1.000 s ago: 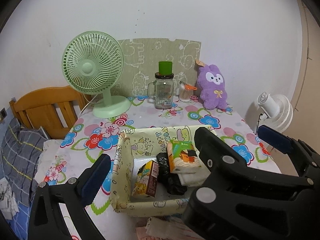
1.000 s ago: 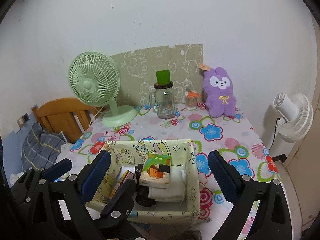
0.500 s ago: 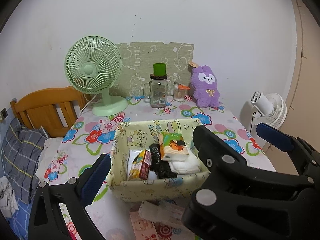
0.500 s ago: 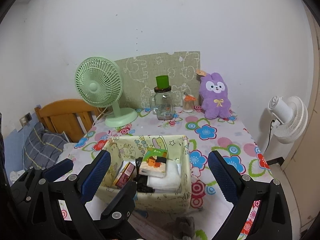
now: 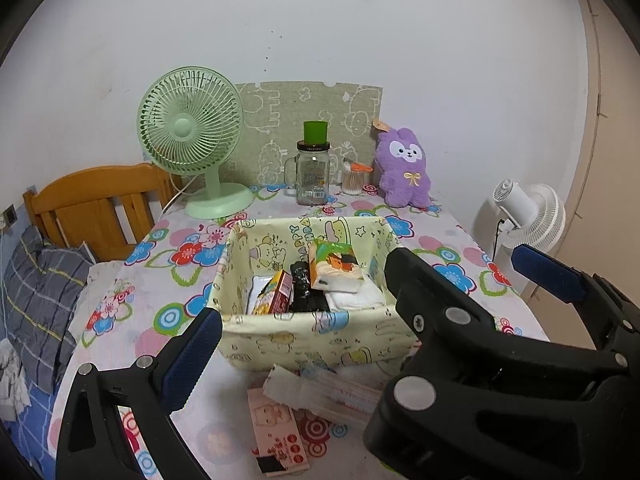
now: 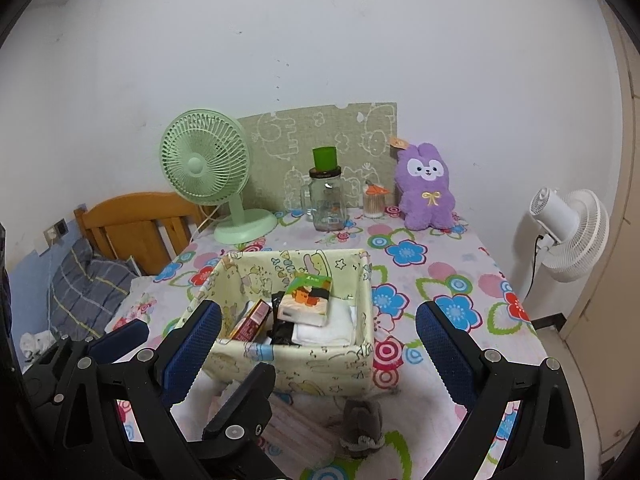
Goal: Organize soft objects
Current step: 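Withdraw both tools from the basket toward the items beside it, then grasp the dark gray knit sock with the right tool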
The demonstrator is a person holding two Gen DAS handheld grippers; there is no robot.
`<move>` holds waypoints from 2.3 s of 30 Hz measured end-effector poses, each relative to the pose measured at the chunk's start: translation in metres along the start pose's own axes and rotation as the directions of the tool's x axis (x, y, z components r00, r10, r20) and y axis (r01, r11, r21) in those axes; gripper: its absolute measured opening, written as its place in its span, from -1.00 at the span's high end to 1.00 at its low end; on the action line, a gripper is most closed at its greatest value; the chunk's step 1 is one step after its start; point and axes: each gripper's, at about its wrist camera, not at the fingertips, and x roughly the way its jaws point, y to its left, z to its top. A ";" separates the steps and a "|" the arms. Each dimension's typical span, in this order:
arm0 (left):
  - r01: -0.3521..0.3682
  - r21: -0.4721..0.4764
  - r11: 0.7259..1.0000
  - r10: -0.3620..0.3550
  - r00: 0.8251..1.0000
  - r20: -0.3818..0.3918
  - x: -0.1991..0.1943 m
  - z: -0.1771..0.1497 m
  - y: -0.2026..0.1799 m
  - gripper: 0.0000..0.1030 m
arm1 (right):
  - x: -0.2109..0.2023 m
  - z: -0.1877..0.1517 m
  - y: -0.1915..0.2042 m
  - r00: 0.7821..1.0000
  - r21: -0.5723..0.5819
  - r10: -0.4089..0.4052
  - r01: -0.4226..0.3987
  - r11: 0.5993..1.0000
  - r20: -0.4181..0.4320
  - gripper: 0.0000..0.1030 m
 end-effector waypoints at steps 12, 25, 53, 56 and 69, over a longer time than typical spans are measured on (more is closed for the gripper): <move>0.022 -0.001 1.000 -0.022 0.999 -0.033 0.000 -0.028 -0.007 -0.99 | -0.005 -0.029 -0.005 1.000 0.004 0.002 -0.002 1.000 -0.027 -0.92; 0.040 0.013 0.999 -0.039 0.997 -0.060 0.007 -0.054 -0.010 -0.99 | -0.005 -0.059 -0.008 0.997 0.012 -0.009 0.010 1.000 -0.071 -0.92; -0.027 0.020 0.999 0.030 0.981 -0.192 0.069 -0.080 -0.013 -0.99 | 0.071 -0.096 -0.030 0.963 0.075 -0.023 0.045 0.996 -0.267 -0.38; -0.034 0.023 0.999 0.038 0.980 -0.194 0.073 -0.080 -0.014 -0.97 | 0.078 -0.097 -0.034 0.958 0.090 -0.028 0.056 0.994 -0.284 -0.23; -0.012 0.036 0.999 0.019 0.979 -0.201 0.084 -0.075 -0.028 -0.95 | 0.080 -0.096 -0.051 0.958 0.129 -0.006 0.045 0.991 -0.287 0.28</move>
